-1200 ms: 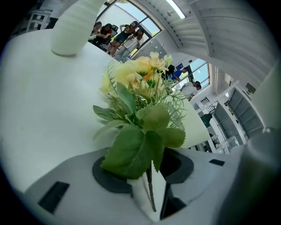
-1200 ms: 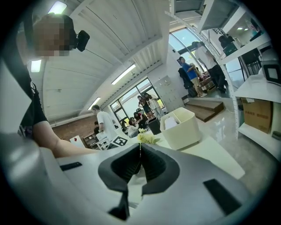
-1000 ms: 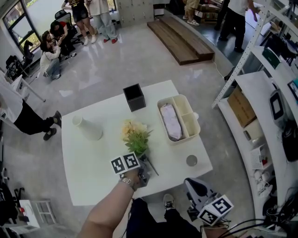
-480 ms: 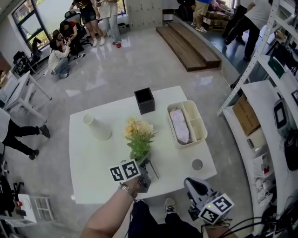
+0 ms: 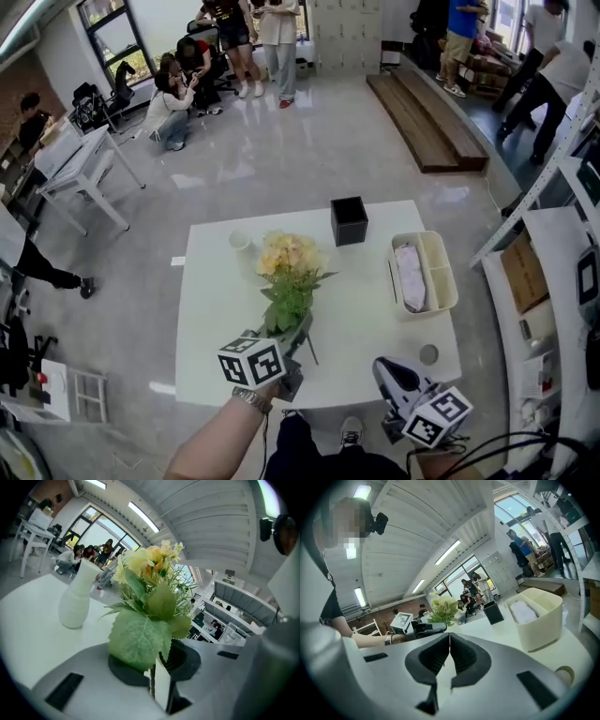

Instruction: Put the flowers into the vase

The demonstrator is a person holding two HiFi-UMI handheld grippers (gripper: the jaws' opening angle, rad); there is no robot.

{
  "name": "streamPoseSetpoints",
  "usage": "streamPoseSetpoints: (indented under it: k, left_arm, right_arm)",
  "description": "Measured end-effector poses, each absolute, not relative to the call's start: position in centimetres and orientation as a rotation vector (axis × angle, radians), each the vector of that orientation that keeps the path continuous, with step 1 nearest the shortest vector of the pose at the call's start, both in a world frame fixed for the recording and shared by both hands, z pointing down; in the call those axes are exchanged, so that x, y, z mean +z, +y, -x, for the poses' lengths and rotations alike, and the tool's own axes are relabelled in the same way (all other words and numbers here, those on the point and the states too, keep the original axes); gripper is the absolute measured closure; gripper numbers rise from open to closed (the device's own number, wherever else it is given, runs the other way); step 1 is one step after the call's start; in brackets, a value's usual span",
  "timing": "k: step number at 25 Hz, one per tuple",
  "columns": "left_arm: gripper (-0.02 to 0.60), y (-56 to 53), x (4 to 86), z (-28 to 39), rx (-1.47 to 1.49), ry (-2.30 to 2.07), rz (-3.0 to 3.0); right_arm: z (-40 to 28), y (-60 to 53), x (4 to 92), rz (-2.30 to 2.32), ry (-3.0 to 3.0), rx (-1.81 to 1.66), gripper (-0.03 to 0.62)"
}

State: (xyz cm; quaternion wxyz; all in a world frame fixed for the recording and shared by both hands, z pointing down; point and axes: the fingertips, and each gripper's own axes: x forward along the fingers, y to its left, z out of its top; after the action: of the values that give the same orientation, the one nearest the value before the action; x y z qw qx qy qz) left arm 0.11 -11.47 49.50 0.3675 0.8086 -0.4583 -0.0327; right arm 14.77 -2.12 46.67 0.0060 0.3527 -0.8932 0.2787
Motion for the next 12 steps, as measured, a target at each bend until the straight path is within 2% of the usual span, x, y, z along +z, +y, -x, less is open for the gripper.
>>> streamPoseSetpoints:
  k: [12]
  left_arm:
    - [0.531, -9.8, 40.8, 12.9, -0.165, -1.459, -2.210]
  right_arm:
    - [-3.1, -7.4, 45.0, -0.792, -2.888, 0.662, 0.588]
